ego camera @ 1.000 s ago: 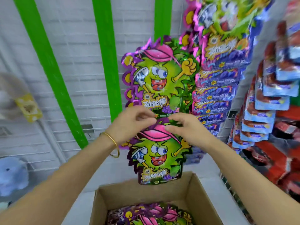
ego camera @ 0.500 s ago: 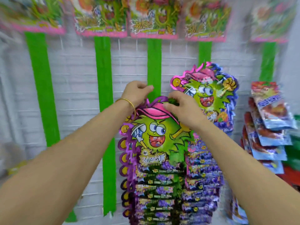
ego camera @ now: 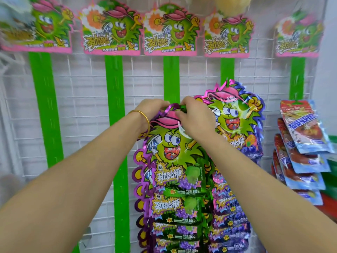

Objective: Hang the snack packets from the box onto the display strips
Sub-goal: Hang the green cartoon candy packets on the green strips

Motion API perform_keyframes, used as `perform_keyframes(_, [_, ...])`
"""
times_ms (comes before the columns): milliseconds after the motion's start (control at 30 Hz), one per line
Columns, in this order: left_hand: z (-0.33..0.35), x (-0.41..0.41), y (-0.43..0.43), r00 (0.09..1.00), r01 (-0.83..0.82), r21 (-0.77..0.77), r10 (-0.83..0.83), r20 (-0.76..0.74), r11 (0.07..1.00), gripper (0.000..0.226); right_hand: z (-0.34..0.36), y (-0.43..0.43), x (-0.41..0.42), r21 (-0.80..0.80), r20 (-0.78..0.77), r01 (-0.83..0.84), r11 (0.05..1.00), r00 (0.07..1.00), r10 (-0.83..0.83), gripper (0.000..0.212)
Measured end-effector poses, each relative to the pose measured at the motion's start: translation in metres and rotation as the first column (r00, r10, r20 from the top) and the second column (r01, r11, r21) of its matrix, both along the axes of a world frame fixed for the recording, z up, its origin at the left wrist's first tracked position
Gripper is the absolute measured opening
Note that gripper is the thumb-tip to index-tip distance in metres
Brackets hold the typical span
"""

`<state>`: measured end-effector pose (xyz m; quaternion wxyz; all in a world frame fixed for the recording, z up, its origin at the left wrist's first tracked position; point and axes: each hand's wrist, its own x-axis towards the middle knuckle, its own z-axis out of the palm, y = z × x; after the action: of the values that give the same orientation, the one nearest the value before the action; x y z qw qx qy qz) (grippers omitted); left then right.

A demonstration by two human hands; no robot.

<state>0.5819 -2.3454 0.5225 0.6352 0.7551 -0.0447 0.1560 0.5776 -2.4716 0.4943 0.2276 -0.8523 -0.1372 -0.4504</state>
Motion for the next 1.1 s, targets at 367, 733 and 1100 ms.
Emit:
perform_keyframes(367, [-0.013, -0.005, 0.007, 0.994, -0.046, 0.115, 0.033, 0.106, 0.992, 0.018, -0.015, -0.003, -0.004, -0.079, -0.171, -0.022, 0.997, 0.985, 0.008, 0.029])
perform_keyframes(733, [-0.106, -0.052, 0.030, 0.747, -0.442, 0.341, 0.131, 0.652, 0.830, 0.050, -0.062, -0.022, -0.037, -0.154, 0.219, 0.124, 0.980, 0.972, -0.089, 0.028])
perform_keyframes(1100, [-0.388, -0.175, 0.039, 0.967, 0.127, 0.392, -0.025, -0.254, 0.911, 0.042, -0.398, -0.056, -0.128, 0.381, -0.842, -0.095, 0.920, 0.376, 0.388, 0.013])
